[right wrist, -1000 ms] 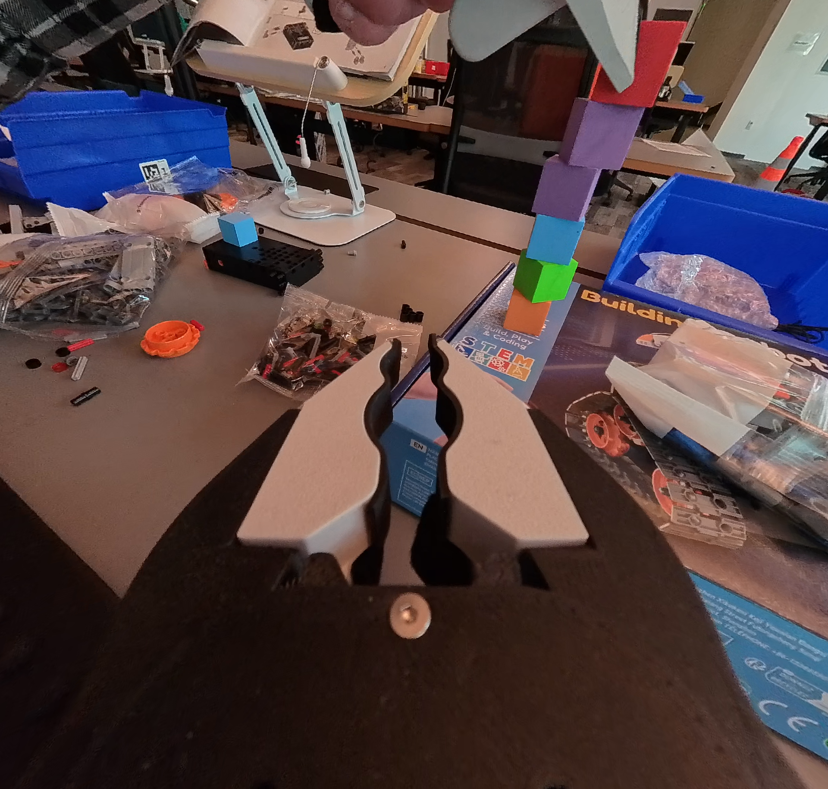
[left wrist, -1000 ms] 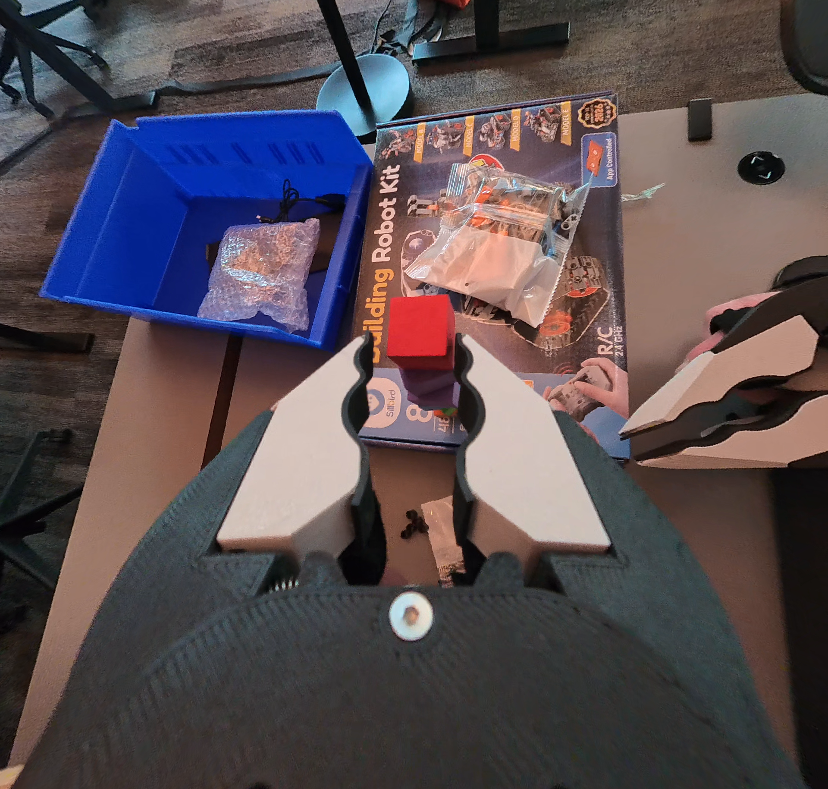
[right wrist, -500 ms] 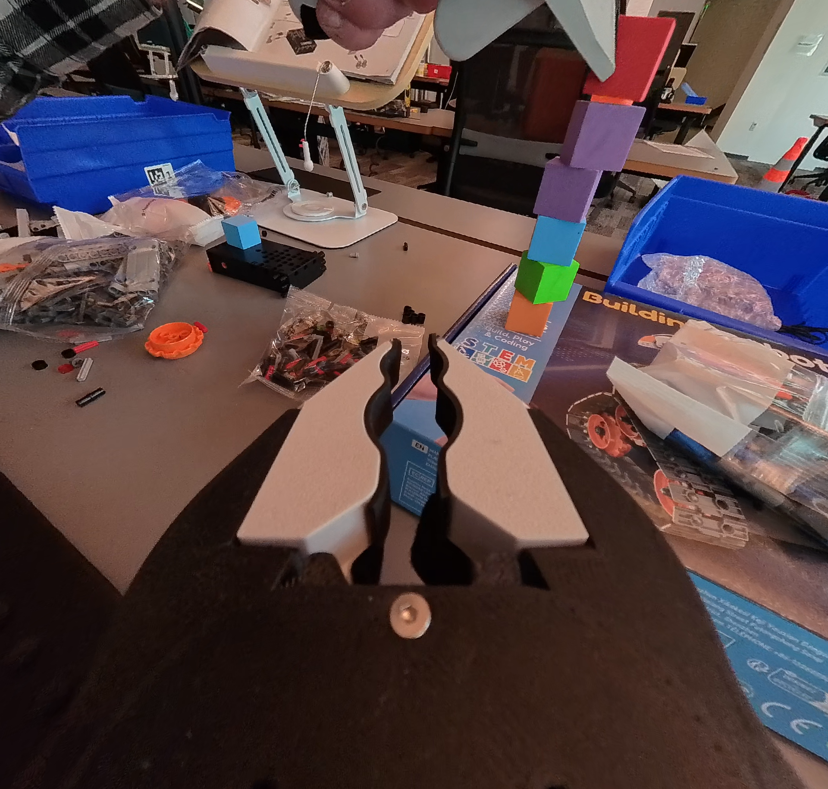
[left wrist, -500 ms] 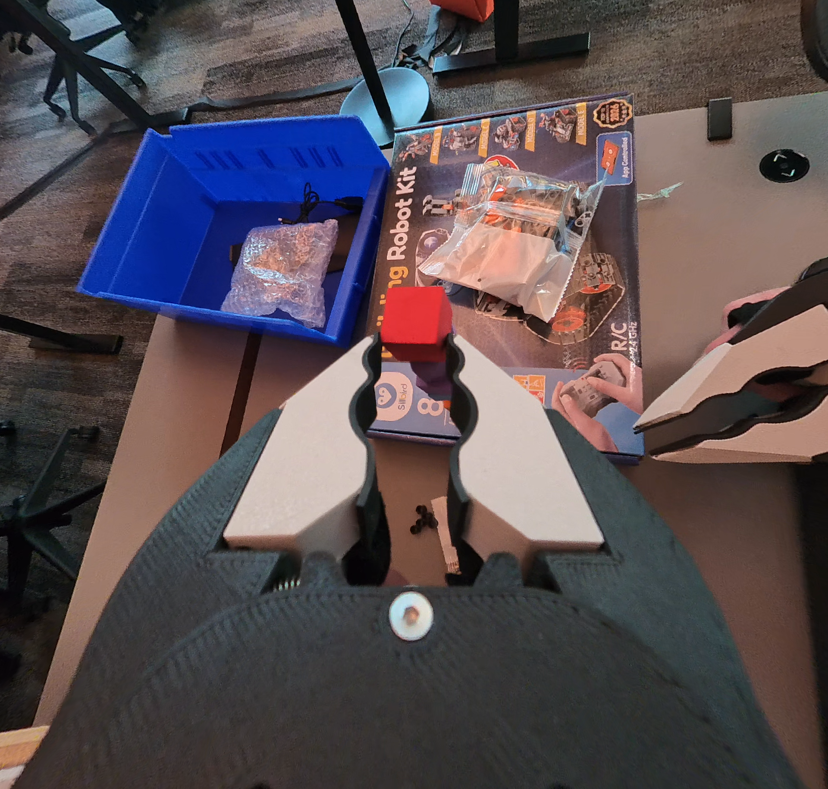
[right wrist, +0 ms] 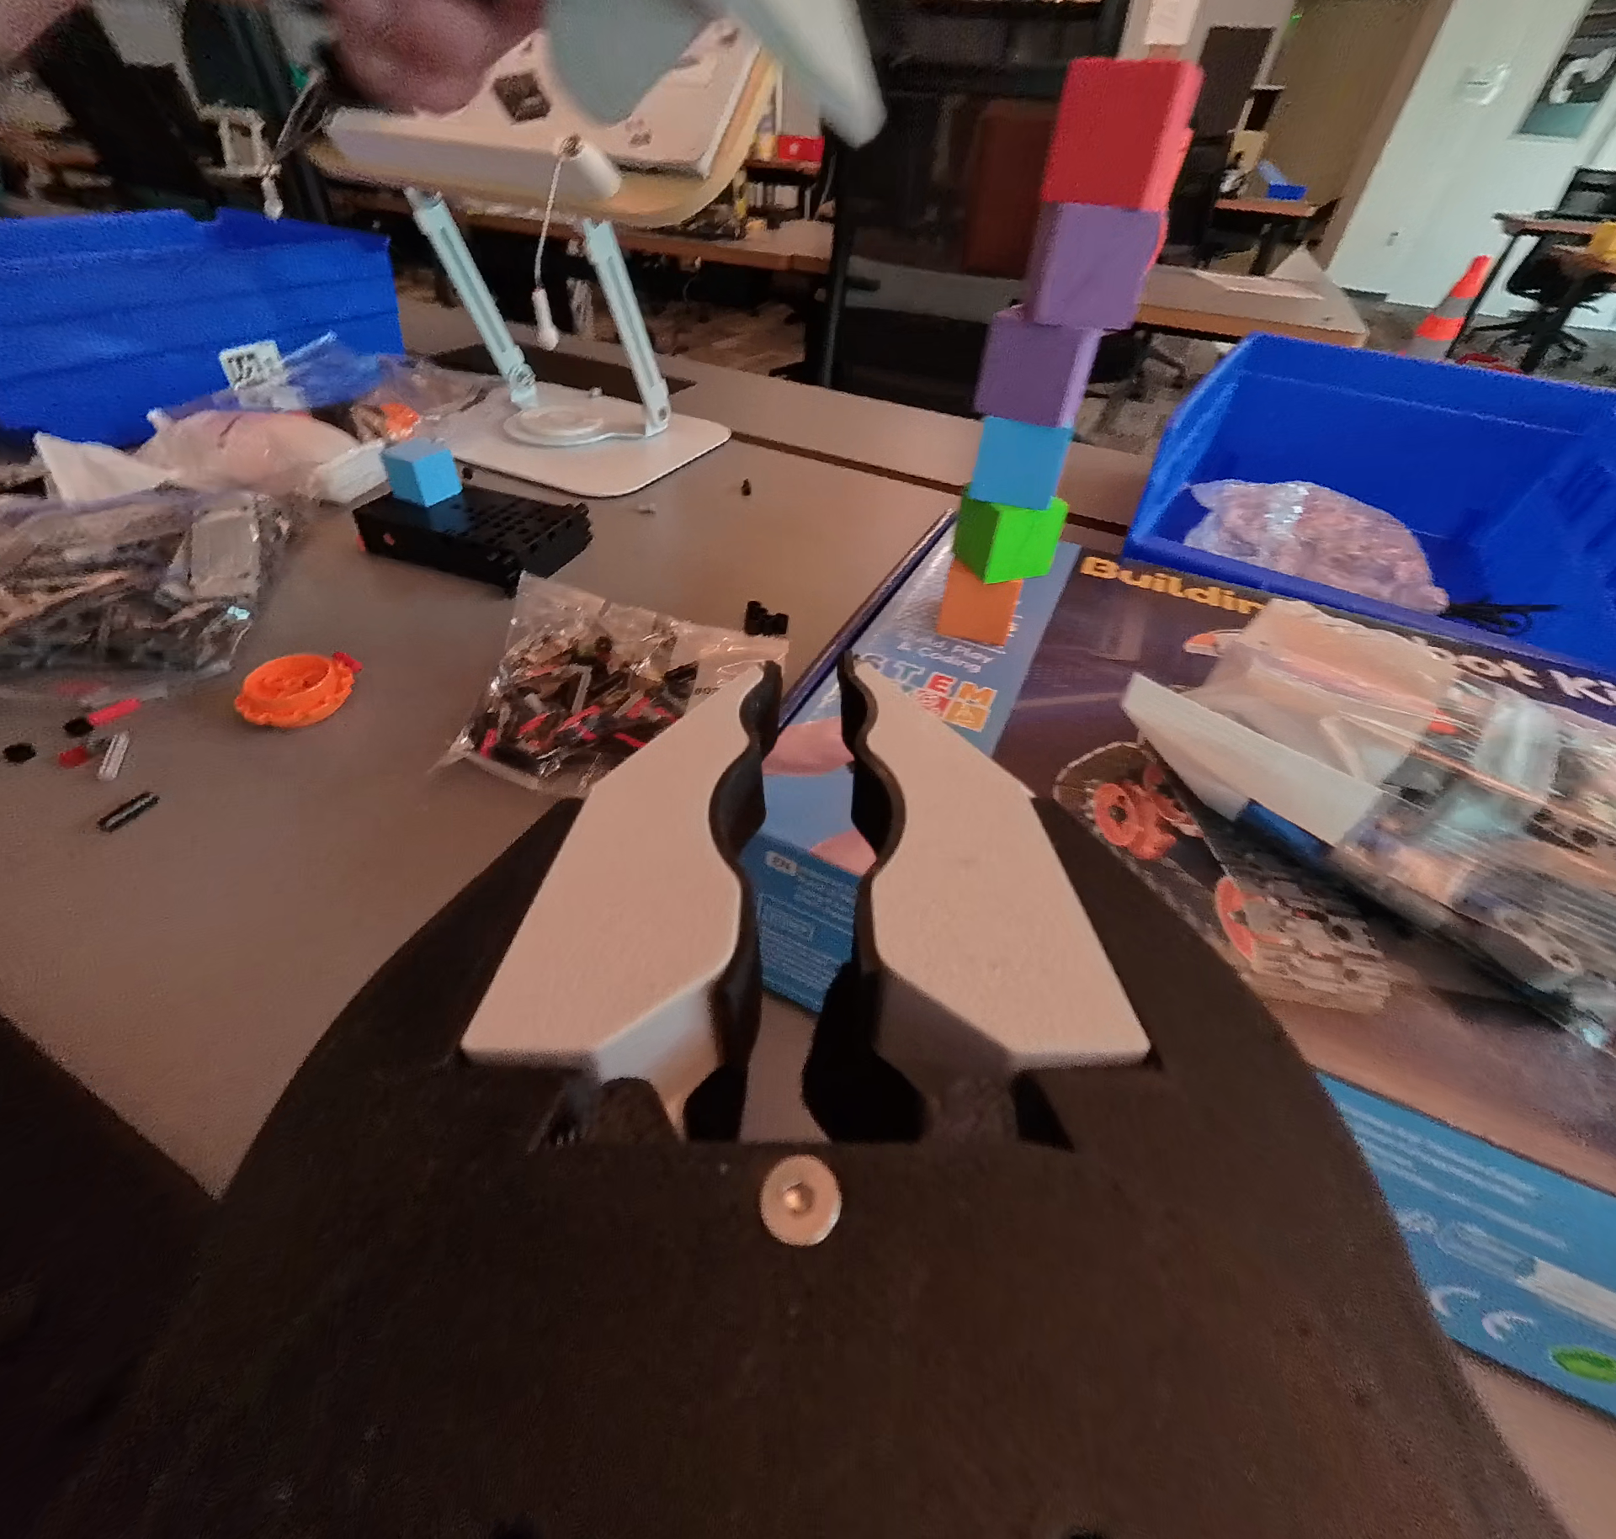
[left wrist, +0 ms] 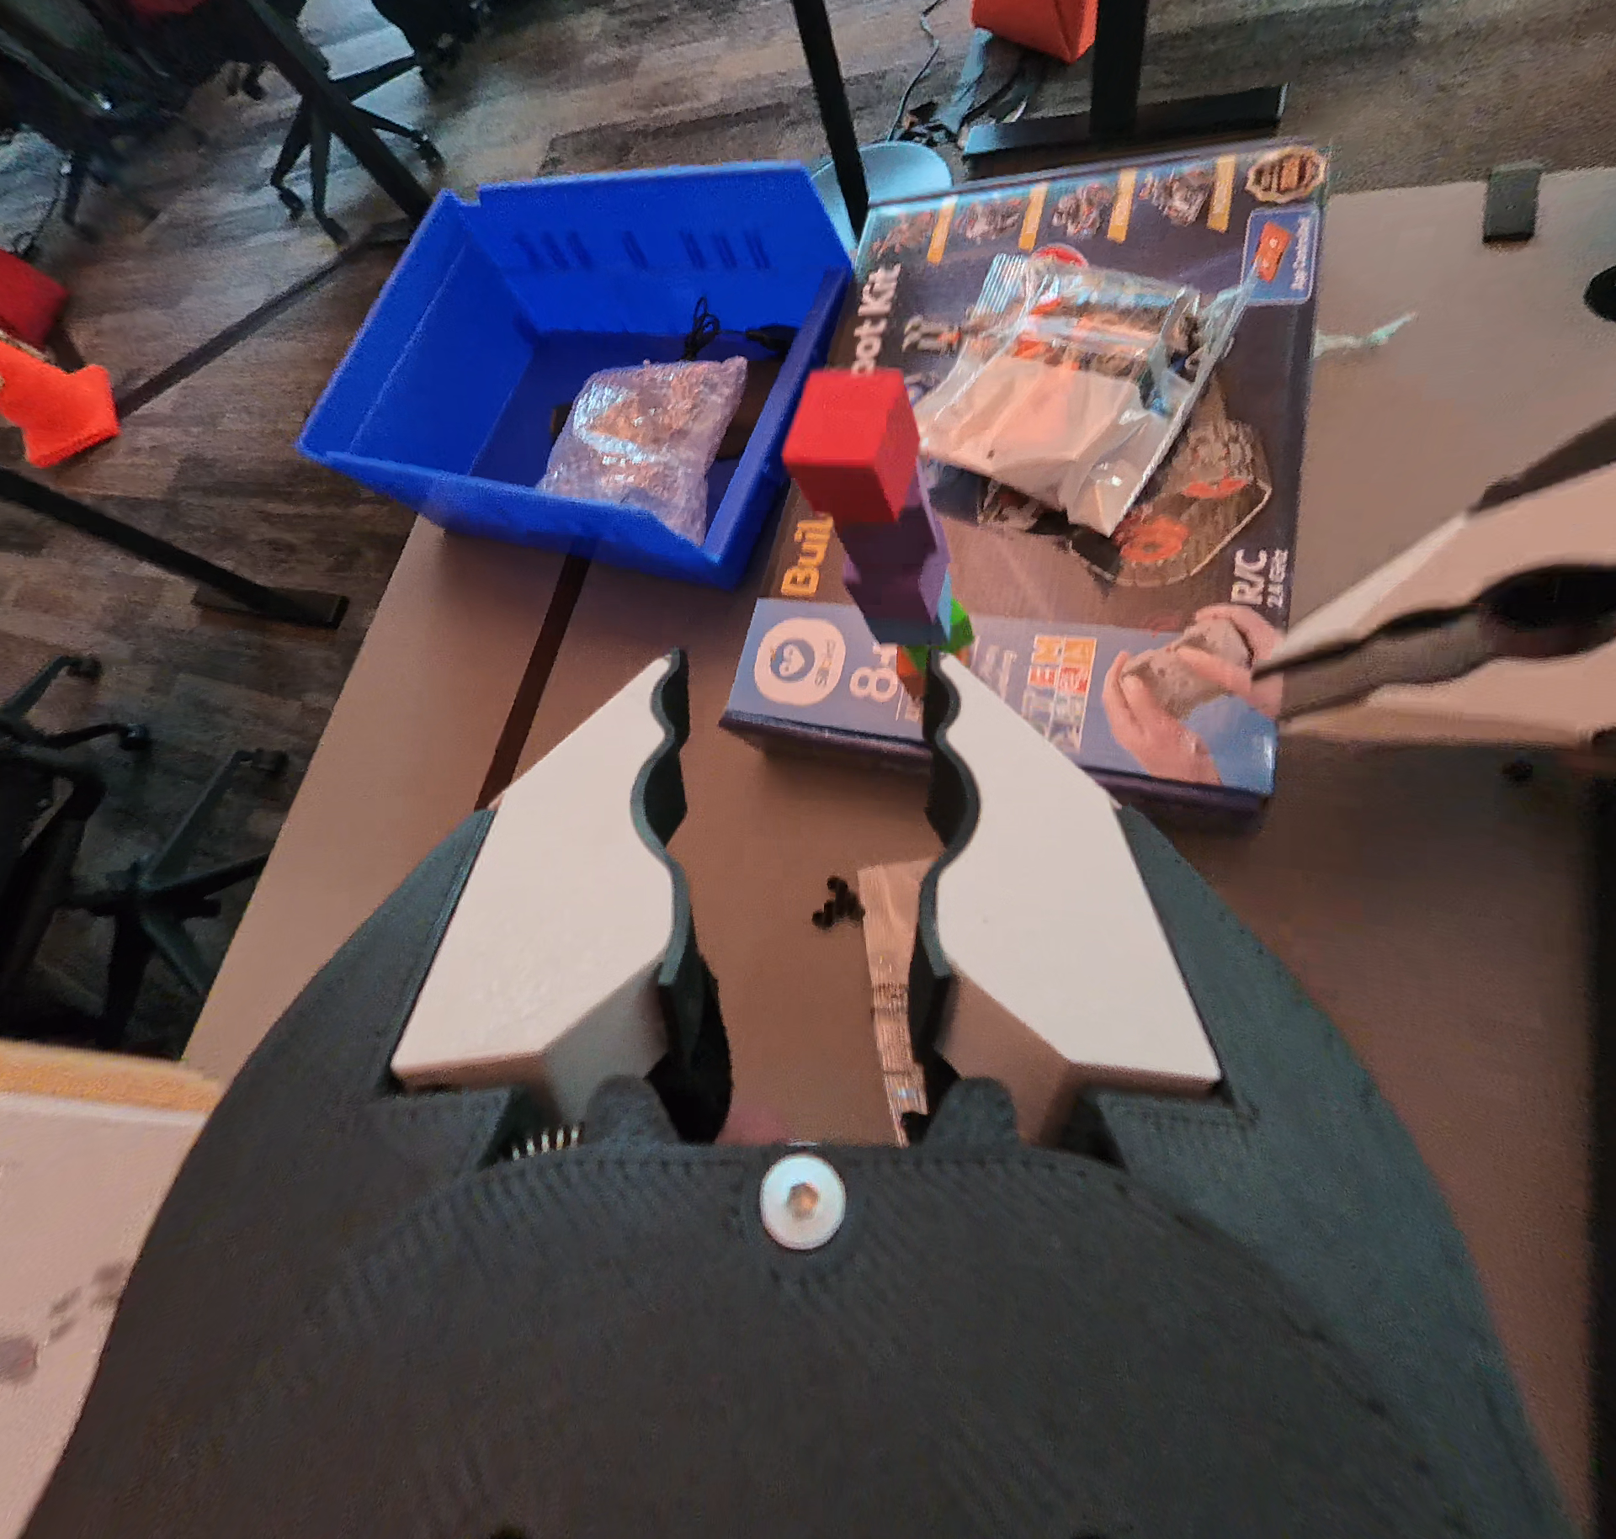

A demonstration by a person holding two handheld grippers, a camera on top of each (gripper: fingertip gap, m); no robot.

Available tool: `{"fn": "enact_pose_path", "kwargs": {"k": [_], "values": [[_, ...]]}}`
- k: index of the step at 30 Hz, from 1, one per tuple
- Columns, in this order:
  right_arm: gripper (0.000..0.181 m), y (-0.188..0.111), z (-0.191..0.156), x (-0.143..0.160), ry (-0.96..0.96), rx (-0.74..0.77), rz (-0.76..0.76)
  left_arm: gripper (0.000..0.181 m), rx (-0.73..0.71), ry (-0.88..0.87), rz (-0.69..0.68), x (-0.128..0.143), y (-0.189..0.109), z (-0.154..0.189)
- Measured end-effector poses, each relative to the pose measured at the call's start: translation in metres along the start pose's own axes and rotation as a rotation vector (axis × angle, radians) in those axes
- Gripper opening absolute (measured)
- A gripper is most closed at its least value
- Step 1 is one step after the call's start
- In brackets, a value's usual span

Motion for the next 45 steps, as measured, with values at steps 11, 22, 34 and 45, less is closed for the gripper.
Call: {"fn": "enact_pose_path", "kwargs": {"k": [11, 22, 34, 45], "values": [[0.025, -0.048, 0.034, 0.009, 0.209, 0.069, -0.020, 0.047, -0.015, -0.059, -0.140, 0.113, -0.045, 0.045], [0.031, -0.080, 0.041, 0.042, 0.060, 0.055, -0.312, 0.046, 0.032, -0.107, -0.151, 0.166, -0.040, 0.074], [0.038, -0.066, 0.033, 0.046, -0.014, 0.072, -0.354, 0.044, -0.197, -0.136, -0.192, 0.206, -0.097, 0.025], [0.037, -0.061, 0.027, 0.046, -0.037, 0.075, -0.366, 0.041, -0.175, -0.110, -0.288, 0.240, -0.137, 0.039]]}}
Point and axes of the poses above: each gripper's, where its closed fingertips meet, y out along the fingers, x out of its underside, z = x × y across the jaws, the point moved 5 cm from there along -y, back along the fingers, and after that the axes turned 5 degrees about z, right-handed, at the moved point
